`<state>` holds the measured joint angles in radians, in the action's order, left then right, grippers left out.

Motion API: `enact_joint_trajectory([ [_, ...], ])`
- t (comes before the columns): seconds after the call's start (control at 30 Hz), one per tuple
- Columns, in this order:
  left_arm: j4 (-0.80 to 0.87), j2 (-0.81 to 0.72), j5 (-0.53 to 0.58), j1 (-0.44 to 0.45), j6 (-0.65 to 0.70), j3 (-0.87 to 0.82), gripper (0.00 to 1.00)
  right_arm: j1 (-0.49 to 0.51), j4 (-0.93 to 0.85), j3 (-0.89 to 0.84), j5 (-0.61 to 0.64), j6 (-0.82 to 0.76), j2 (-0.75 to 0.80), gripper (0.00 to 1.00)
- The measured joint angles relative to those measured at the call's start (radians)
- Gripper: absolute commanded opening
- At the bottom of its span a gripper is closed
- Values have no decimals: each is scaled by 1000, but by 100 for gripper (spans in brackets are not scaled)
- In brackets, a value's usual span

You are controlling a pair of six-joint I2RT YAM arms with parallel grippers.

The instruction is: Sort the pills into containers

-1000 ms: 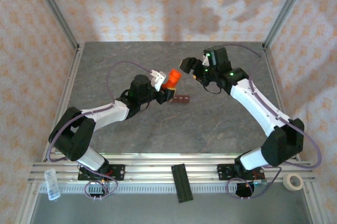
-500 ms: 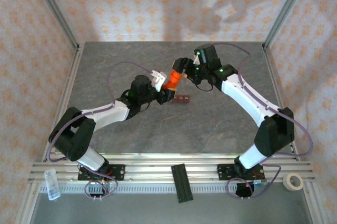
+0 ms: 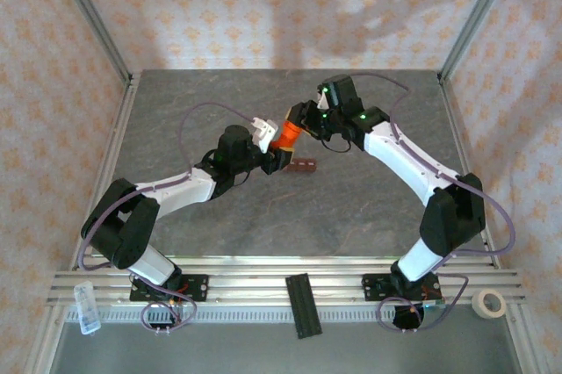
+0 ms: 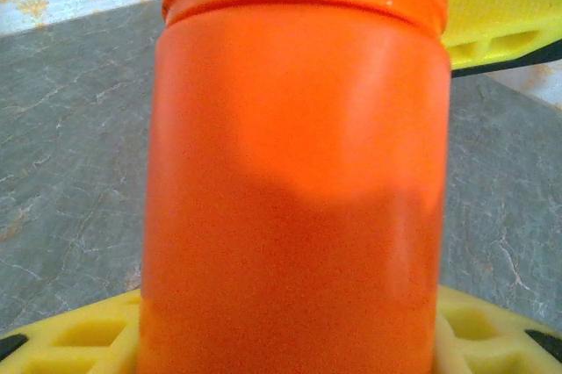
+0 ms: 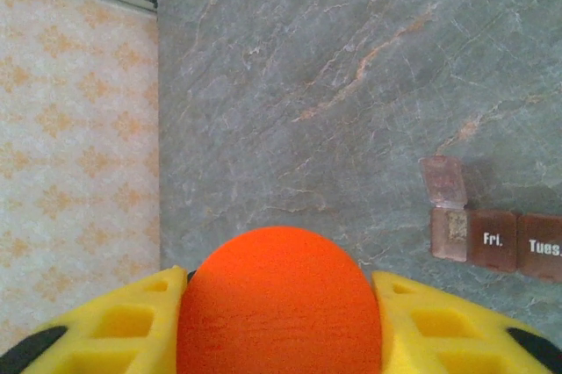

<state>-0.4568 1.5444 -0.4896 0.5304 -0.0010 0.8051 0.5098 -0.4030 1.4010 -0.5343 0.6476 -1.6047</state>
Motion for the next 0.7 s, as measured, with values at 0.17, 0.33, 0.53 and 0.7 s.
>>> enact_joint_trajectory([
  [0.17,-10,-8,-9,-8,-25,-1,0,-14,49,-11,-66,-85,1,34],
  [0.33,-76,-19,-119,-35,-115,-6,0,-74,192,-74,-272,-230,28,35],
  [0.53,-158,-20,-217,-42,-201,-5,0,-121,217,-80,-422,-317,56,74],
  [0.7,-111,-45,-172,-42,-149,-5,0,-132,167,-69,-330,-264,132,87],
])
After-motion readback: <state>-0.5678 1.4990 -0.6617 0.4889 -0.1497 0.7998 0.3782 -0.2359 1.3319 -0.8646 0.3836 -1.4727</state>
